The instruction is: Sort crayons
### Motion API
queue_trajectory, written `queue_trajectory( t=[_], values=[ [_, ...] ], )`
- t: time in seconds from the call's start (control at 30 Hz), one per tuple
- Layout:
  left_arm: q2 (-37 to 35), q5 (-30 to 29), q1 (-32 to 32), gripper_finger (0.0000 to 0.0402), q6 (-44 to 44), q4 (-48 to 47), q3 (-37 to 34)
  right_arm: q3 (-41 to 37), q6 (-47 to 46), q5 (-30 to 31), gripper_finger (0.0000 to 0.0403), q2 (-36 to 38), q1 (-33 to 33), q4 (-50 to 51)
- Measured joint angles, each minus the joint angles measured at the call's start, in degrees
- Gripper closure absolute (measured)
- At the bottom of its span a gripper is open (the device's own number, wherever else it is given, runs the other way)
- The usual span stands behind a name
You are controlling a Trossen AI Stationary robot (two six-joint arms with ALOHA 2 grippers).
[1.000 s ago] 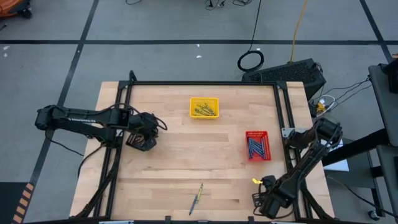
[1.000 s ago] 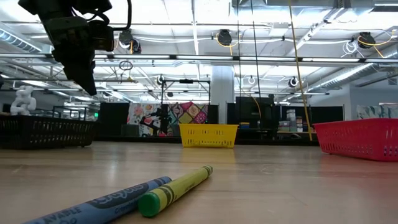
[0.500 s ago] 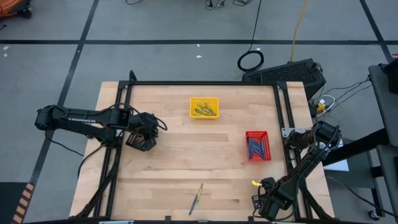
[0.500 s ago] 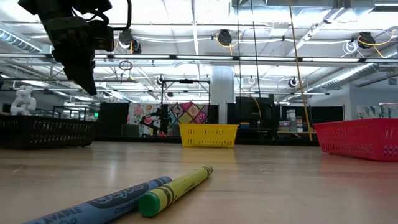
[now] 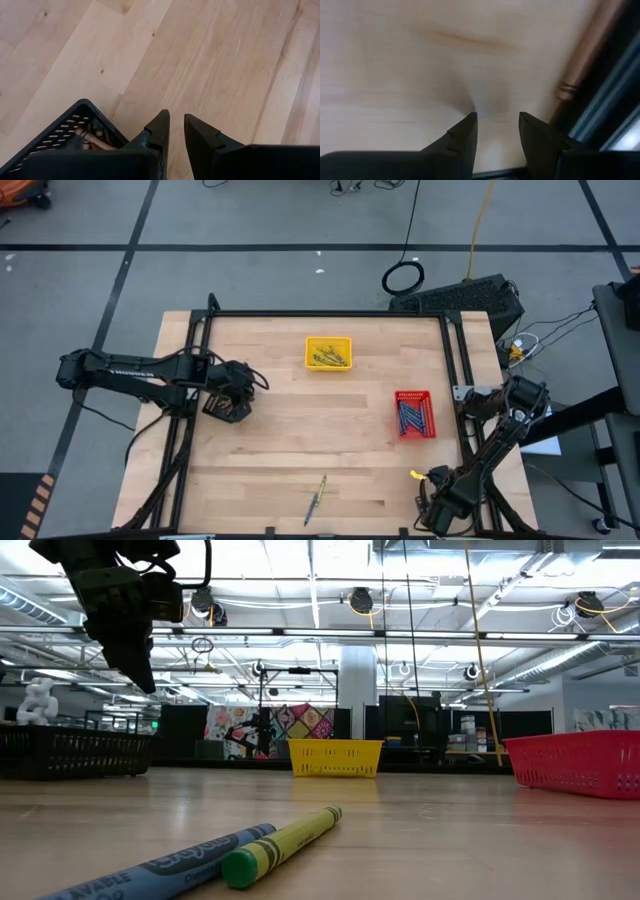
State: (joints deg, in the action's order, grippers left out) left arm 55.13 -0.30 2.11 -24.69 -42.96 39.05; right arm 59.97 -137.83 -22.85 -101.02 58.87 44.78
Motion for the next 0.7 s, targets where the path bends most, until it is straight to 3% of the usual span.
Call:
queue_trajectory(
  t=[0.13, 0.33, 0.53, 0.7],
  values=[
    [0.02, 0.0, 0.0, 0.034, -0.04, 0.03, 0.0, 0.14, 0.27, -4.29, 0.0273, -0.14, 0.36, 2.86],
    [0.02, 0.0, 0.01, 0.034, -0.45, 0.51, 0.0, 0.11, 1.98, -2.28, 0.0273, 0.02, 0.71, 3.08],
    [0.02, 0.0, 0.02, 0.034, -0.45, 0.48, 0.0, -0.14, -0.22, -2.81, 0.0273, -0.25, 1.15, -5.81],
    [0.02, 0.0, 0.01, 0.034, -0.43, 0.46, 0.0, 0.0, -0.88, -3.99, 0.0273, -1.6, 2.72, -6.17]
  ],
)
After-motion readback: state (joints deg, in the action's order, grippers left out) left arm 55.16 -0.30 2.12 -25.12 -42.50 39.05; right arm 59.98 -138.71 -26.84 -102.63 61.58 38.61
